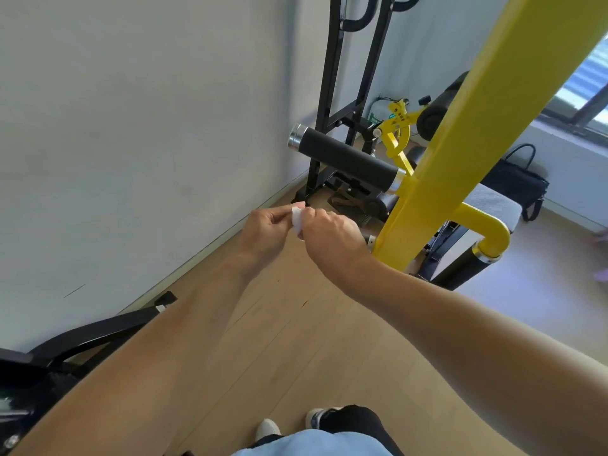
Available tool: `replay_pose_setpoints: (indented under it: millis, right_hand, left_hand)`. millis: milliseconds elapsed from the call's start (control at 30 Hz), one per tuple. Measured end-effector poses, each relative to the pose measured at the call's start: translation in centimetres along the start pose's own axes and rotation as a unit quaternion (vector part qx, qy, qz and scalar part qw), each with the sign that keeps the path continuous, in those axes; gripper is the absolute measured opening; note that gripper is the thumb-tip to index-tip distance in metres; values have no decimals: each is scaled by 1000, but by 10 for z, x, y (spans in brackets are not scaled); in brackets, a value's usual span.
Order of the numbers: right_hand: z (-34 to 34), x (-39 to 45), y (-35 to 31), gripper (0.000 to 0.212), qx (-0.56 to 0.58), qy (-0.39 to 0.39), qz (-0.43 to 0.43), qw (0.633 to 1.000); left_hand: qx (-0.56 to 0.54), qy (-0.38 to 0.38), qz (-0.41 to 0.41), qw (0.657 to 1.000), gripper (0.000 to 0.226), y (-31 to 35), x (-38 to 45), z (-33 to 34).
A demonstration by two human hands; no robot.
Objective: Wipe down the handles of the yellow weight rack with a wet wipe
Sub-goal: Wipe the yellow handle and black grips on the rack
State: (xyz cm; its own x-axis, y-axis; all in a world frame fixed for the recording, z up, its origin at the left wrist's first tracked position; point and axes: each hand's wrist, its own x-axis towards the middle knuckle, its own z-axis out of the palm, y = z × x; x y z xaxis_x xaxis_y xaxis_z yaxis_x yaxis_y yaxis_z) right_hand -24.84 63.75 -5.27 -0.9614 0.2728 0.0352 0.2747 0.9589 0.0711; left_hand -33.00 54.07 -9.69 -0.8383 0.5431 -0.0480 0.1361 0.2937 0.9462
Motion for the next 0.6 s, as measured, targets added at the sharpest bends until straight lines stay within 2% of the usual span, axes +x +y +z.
replay_pose_setpoints:
  millis: [100, 200, 333, 433, 500, 600]
  right_hand:
    - [-3, -14, 18, 25, -80, -39, 65, 994]
    - [-4, -22, 26, 27, -146, -51, 67, 986]
    - [5, 1, 6, 24, -58, 3, -5, 998]
    - [6, 6, 0, 25, -12, 5, 4, 1000]
    - [-2, -6, 13, 29, -101, -39, 18, 994]
    - [-16, -27, 32, 40, -280, -112, -3, 953]
  left_hand:
    - [-25, 4, -6, 1000, 29, 0, 0, -1]
    - [-23, 2, -10, 1000, 29, 1, -1, 0]
    - [-18, 4, -9, 1000, 29, 3, -1, 2]
    - [-9, 6, -14, 1000, 30, 6, -2, -1]
    - [-20, 5, -19, 1000, 29, 6, -2, -3]
    - [-26, -6, -26, 999, 29, 7, -2, -4]
